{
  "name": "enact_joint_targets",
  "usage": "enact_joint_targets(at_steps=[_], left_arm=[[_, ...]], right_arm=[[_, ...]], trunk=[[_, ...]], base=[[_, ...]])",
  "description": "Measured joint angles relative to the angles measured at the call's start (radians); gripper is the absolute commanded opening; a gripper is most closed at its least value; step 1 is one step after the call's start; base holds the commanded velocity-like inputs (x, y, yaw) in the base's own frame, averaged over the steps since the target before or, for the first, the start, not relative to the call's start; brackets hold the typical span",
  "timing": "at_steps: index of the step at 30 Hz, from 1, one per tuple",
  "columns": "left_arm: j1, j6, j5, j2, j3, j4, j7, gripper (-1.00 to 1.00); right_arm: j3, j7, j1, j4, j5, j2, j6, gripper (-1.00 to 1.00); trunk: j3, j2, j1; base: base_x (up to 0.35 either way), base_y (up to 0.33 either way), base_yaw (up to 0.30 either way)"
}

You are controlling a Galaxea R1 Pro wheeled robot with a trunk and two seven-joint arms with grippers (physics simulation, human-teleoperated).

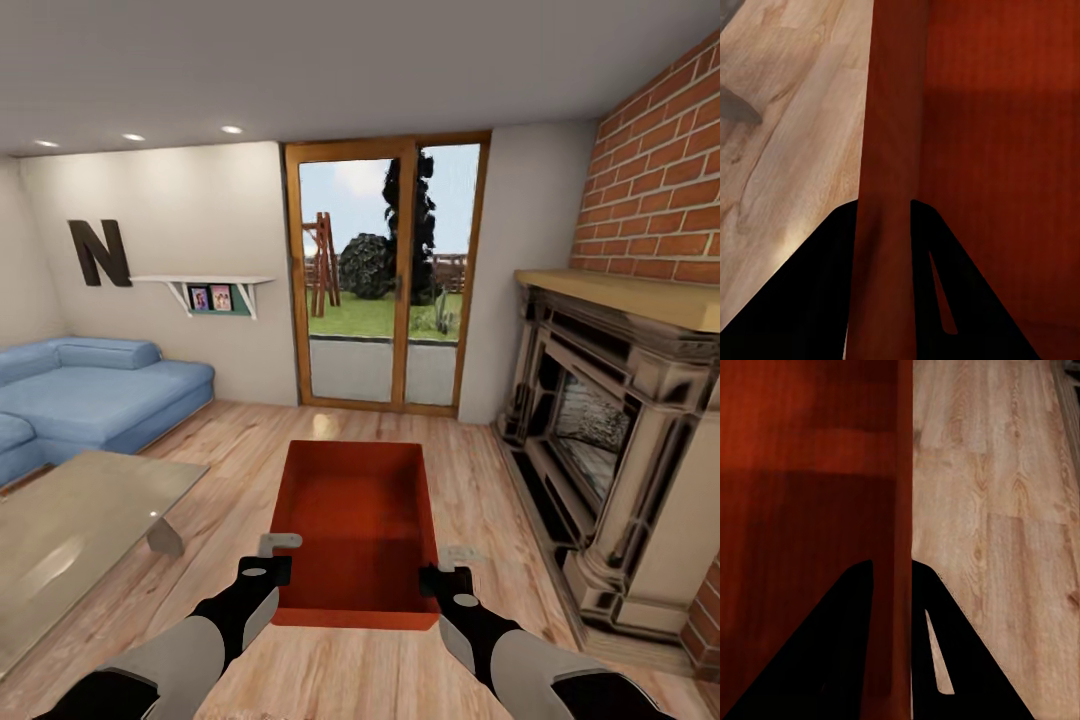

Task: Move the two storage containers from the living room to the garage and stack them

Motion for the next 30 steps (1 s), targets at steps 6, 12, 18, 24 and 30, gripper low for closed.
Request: enact_joint_targets(at_steps=[6,12,18,24,30], left_arm=[[0.0,-0.001,0.001,0.0,0.0,0.0,0.0,-1.0],[0.0,0.0,0.0,0.0,0.0,0.0,0.0,-1.0],[0.0,-0.011,0.005,0.0,0.001,0.009,-0.003,-1.0],[0.0,-0.011,0.004,0.0,0.001,0.01,-0.003,-1.0],[0.0,-0.011,0.004,0.0,0.001,0.009,-0.003,-1.0]], right_arm=[[0.0,0.0,0.0,0.0,0.0,0.0,0.0,-1.0],[0.0,0.0,0.0,0.0,0.0,0.0,0.0,-1.0],[0.008,-0.001,0.0,0.0,-0.003,0.0,-0.001,-1.0],[0.008,-0.001,0.0,0.0,-0.002,0.0,-0.001,-1.0],[0.008,-0.001,0.0,0.0,-0.002,0.0,-0.001,-1.0]], trunk=[[0.0,0.0,0.0],[0.0,0.0,0.0],[0.0,0.0,0.0],[0.0,0.0,0.0],[0.0,0.0,0.0]], base=[[0.0,0.0,0.3],[0.0,0.0,0.3],[0.0,0.0,0.3],[0.0,0.0,0.3],[0.0,0.0,0.3]])
